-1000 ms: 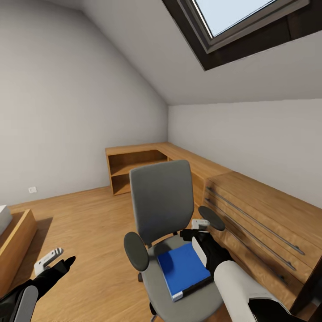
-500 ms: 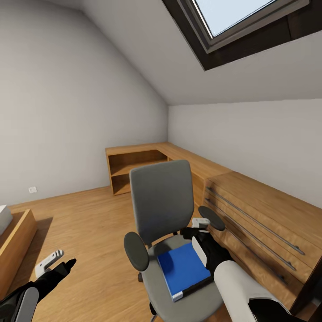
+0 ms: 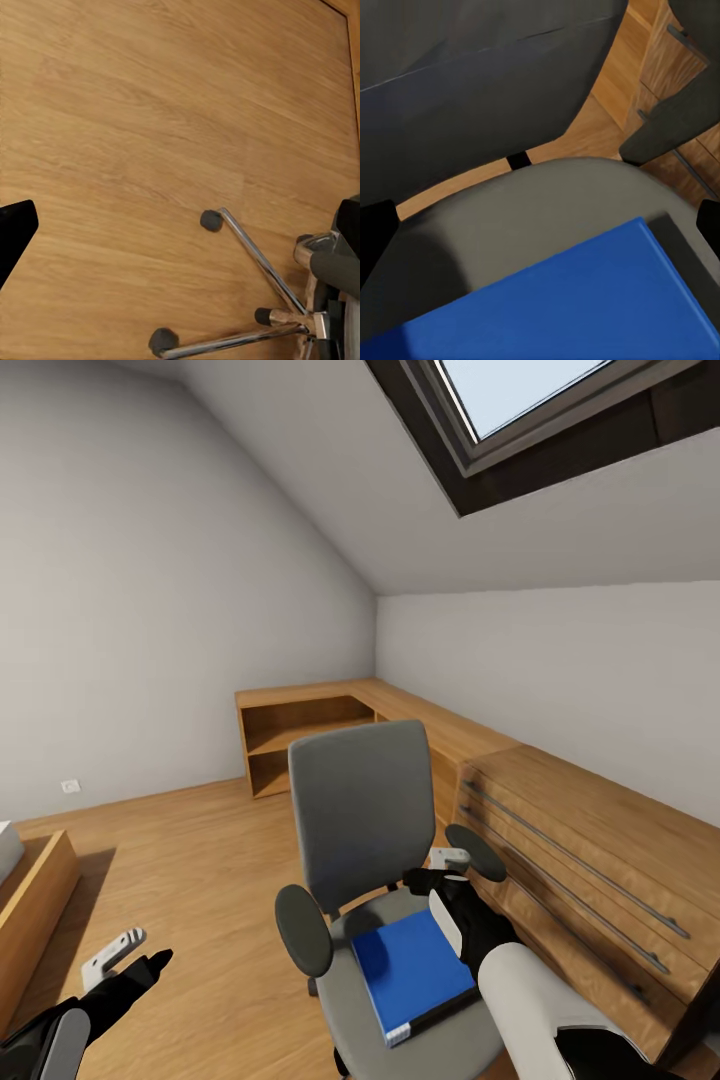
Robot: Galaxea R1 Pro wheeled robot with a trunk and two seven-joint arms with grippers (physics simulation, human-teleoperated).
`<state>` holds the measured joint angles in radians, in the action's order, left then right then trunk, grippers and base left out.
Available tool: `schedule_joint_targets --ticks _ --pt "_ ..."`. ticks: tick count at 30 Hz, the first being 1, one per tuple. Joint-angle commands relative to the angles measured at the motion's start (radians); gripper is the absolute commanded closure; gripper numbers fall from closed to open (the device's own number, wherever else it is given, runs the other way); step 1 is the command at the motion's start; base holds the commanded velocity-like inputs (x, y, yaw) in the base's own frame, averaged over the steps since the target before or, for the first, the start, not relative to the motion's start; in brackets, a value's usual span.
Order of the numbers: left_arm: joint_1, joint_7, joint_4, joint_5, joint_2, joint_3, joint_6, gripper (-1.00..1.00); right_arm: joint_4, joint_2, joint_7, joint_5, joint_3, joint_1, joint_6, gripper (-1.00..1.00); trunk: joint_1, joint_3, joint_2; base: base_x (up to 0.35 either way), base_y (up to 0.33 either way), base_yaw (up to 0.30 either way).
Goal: In the bedroom, organize the workspace by keeping the computer under the desk, ensuring the monitor is on the desk, placing the keyboard on the desk next to the monitor, placing the mouse on the desk next to the keyboard, moving the folder from the swivel chair onto the desk next to the mouse, stacking the notebook on top of the folder with the pen on top of the notebook, and positioning the swivel chair next to the desk.
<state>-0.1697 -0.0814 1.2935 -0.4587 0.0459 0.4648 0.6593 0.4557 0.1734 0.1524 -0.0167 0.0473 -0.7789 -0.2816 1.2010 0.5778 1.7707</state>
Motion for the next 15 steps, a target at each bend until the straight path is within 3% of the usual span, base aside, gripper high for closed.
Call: schedule_joint_targets --ticks 1,3,4,7,15 --pt "-0.001 -0.008 0.001 -0.01 0.0 0.0 0.005 -1.0 0.002 0.001 0.001 -0.002 0.005 0.0 -0.005 -1.0 0.0 0.001 0.001 0.0 0.0 0.0" --pt "-0.001 -0.008 0.001 -0.013 0.0 0.002 0.007 -1.0 0.001 0.001 0.0 -0.002 0.006 0.0 -0.005 -1.0 0.0 0.001 0.001 0.0 0.0 0.0" --pt "-0.001 -0.008 0.008 -0.016 0.0 0.027 0.009 -1.0 0.0 0.001 0.0 -0.003 0.006 0.0 -0.005 -1.0 0.0 0.001 0.001 0.0 0.0 0.0" --pt "-0.001 -0.008 0.024 -0.018 -0.002 0.057 0.01 -1.0 -0.001 -0.009 -0.002 -0.002 0.006 0.0 -0.005 -1.0 0.008 0.007 0.015 0.0 0.0 0.0" --pt "-0.001 -0.008 0.035 -0.018 -0.011 0.069 0.012 -1.0 -0.002 -0.02 -0.001 -0.002 0.006 0.0 -0.005 -1.0 0.038 0.032 0.071 0.0 0.0 0.0"
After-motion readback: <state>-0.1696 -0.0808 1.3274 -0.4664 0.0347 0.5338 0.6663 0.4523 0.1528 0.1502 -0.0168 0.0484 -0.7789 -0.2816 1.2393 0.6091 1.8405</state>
